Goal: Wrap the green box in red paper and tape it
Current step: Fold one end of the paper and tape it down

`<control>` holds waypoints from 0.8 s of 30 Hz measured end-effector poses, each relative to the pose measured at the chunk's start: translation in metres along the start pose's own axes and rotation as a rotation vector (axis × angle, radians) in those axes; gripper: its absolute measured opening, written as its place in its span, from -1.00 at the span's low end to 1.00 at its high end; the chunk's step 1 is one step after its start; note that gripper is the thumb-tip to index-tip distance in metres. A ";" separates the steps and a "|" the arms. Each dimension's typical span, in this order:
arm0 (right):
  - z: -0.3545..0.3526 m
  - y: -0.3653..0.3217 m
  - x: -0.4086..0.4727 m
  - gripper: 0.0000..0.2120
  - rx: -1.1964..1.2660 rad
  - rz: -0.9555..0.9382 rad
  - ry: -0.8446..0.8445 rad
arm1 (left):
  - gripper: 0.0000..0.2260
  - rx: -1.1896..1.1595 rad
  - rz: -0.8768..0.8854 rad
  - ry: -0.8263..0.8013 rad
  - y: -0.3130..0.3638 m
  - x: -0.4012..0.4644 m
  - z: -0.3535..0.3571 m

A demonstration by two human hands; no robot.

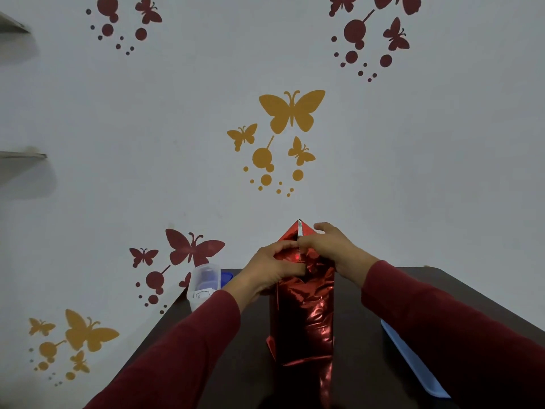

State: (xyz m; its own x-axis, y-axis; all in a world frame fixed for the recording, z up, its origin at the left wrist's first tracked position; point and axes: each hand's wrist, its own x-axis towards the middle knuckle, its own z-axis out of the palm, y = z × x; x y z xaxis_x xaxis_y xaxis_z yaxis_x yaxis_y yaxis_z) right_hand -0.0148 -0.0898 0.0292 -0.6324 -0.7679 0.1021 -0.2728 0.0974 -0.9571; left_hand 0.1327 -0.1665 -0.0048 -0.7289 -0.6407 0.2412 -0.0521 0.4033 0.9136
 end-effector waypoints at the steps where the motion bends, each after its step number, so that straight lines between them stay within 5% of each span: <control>1: 0.002 0.001 0.000 -0.22 -0.035 -0.022 0.039 | -0.47 -0.004 0.001 -0.003 0.000 0.000 0.000; 4: 0.004 0.001 0.001 -0.22 -0.058 -0.024 0.067 | -0.47 -0.011 0.006 -0.020 0.000 -0.001 -0.003; 9: -0.002 -0.006 -0.006 -0.26 -0.008 0.067 -0.120 | -0.50 -0.022 0.007 -0.037 -0.002 0.000 -0.005; 16: 0.002 -0.002 -0.006 -0.15 -0.107 -0.015 0.067 | -0.48 -0.023 0.012 -0.074 -0.001 0.000 -0.006; 24: -0.006 -0.011 -0.024 -0.16 0.061 0.063 -0.091 | -0.50 -0.023 0.019 -0.050 -0.001 0.001 -0.006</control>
State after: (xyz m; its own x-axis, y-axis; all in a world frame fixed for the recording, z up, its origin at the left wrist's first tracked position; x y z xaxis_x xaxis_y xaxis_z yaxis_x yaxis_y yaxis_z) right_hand -0.0010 -0.0681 0.0386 -0.5776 -0.8161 0.0189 -0.1884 0.1108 -0.9758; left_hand 0.1365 -0.1713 -0.0031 -0.7631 -0.5991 0.2426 -0.0225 0.3997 0.9164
